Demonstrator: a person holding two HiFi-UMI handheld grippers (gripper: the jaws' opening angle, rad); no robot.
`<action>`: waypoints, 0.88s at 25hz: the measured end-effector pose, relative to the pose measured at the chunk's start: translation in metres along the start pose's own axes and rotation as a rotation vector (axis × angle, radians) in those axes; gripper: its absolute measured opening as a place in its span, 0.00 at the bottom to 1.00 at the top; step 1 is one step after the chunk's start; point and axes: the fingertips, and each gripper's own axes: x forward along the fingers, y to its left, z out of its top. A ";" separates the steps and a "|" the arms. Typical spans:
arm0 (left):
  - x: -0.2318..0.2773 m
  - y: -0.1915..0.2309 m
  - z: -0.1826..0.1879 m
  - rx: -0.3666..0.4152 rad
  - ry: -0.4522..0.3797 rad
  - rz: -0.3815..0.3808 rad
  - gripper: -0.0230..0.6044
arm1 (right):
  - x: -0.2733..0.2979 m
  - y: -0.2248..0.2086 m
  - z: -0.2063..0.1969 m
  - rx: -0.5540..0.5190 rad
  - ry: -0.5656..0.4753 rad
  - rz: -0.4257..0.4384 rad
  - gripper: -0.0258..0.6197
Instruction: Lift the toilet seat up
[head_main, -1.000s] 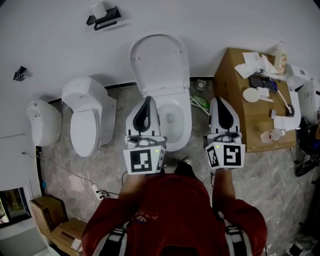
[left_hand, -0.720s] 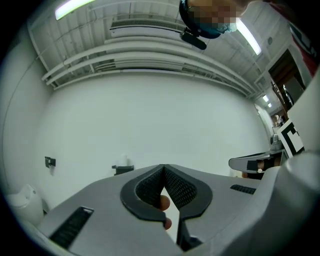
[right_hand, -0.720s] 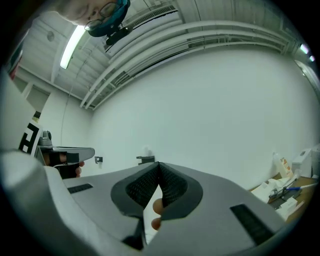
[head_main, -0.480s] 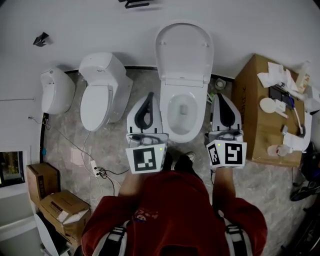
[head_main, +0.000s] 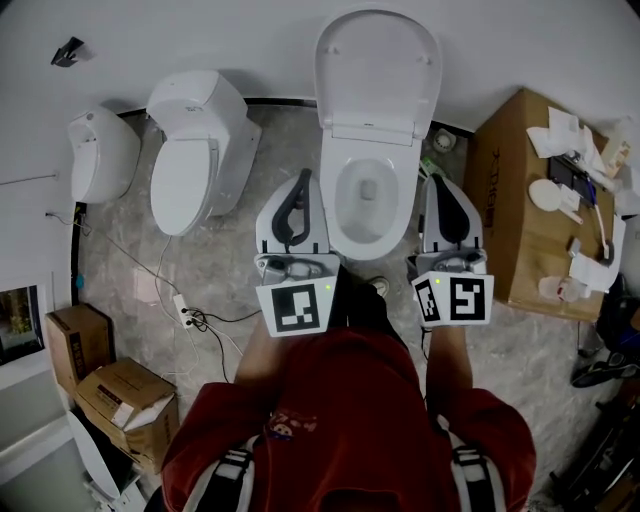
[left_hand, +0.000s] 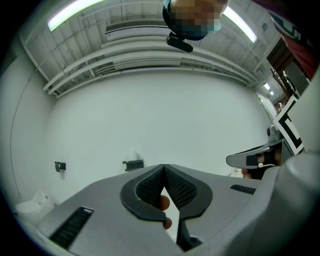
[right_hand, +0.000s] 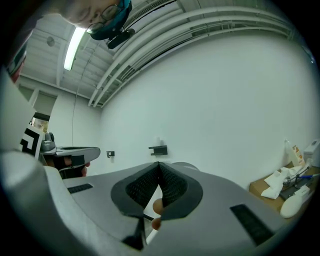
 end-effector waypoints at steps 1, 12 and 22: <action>0.001 0.002 -0.005 -0.001 0.002 -0.002 0.05 | 0.002 0.003 -0.005 0.002 0.005 0.004 0.06; 0.021 0.027 -0.053 -0.011 0.015 -0.010 0.05 | 0.028 0.019 -0.059 0.018 0.060 0.022 0.06; 0.029 0.026 -0.102 -0.020 0.023 -0.050 0.05 | 0.041 0.029 -0.117 0.018 0.136 0.043 0.06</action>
